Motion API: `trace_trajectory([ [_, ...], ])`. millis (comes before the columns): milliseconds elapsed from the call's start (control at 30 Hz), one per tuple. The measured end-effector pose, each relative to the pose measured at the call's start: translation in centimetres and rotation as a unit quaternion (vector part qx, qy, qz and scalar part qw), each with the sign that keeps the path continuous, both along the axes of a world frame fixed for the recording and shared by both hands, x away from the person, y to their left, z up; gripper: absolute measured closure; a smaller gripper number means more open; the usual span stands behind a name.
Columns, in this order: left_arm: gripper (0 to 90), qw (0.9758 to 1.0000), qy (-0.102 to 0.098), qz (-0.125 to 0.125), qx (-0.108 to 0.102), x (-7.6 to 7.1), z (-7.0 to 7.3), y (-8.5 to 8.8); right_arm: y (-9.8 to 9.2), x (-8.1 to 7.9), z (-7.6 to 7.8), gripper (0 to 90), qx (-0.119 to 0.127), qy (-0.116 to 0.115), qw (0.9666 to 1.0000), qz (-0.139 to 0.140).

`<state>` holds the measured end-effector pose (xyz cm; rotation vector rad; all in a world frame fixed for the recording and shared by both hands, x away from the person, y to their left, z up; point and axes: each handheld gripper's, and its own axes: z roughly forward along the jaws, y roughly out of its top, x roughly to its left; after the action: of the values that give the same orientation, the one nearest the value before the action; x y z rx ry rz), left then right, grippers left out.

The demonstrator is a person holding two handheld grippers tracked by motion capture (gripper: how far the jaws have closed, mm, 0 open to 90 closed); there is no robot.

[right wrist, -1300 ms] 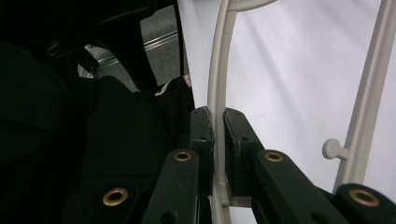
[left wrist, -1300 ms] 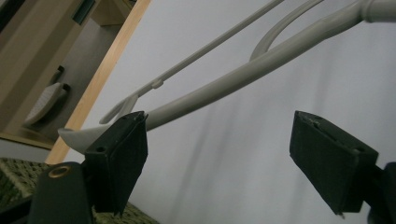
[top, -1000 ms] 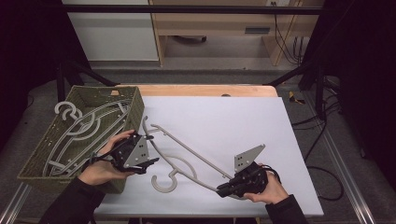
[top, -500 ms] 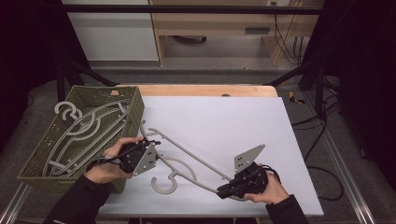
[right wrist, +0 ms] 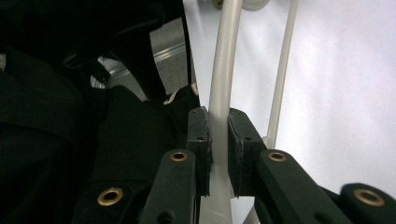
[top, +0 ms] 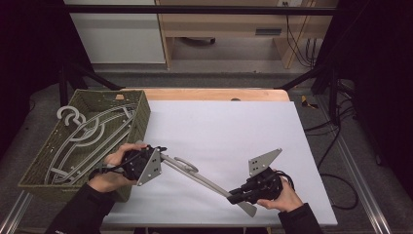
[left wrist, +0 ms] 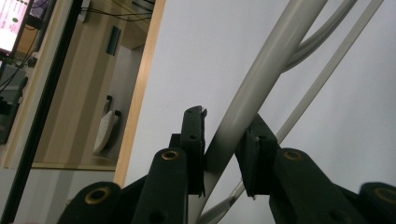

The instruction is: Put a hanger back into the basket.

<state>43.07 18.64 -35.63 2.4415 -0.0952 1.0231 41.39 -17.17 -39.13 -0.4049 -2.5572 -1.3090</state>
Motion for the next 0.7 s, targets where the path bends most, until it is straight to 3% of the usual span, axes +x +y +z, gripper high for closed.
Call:
trace_trajectory([
  [200,76.2,0.9997,0.010,0.019,0.015,0.0,-0.3,-0.4,-0.9,0.2,0.4,78.9,0.023,-0.012,0.9989,-0.039],
  [400,80.2,0.9987,0.038,0.028,0.018,-0.2,-0.2,-0.8,-2.1,0.5,0.7,76.5,0.043,-0.035,0.9946,-0.088],
  [500,81.5,0.9978,0.058,0.032,0.005,-0.4,-0.1,-1.2,-2.8,0.4,0.9,75.7,0.057,-0.055,0.9894,-0.122],
  [533,81.6,0.9978,0.058,0.032,0.005,-0.4,-0.1,-1.2,-2.8,0.4,0.9,75.7,0.057,-0.055,0.9894,-0.122],
  [567,81.7,0.9974,0.060,0.036,0.018,-0.2,0.4,-1.2,-3.2,0.4,1.1,73.6,0.072,-0.068,0.9843,-0.146],
  [600,81.7,0.9971,0.062,0.039,0.018,-0.2,0.5,-1.2,-3.4,0.4,1.1,72.8,0.078,-0.077,0.9820,-0.154],
  [633,81.7,0.9965,0.070,0.044,0.007,-0.3,0.5,-1.4,-3.5,0.4,1.2,70.9,0.083,-0.080,0.9803,-0.160],
  [700,81.8,0.9952,0.080,0.057,-0.003,-0.3,0.5,-1.7,-3.8,0.3,1.4,68.0,0.086,-0.099,0.9738,-0.186],
])
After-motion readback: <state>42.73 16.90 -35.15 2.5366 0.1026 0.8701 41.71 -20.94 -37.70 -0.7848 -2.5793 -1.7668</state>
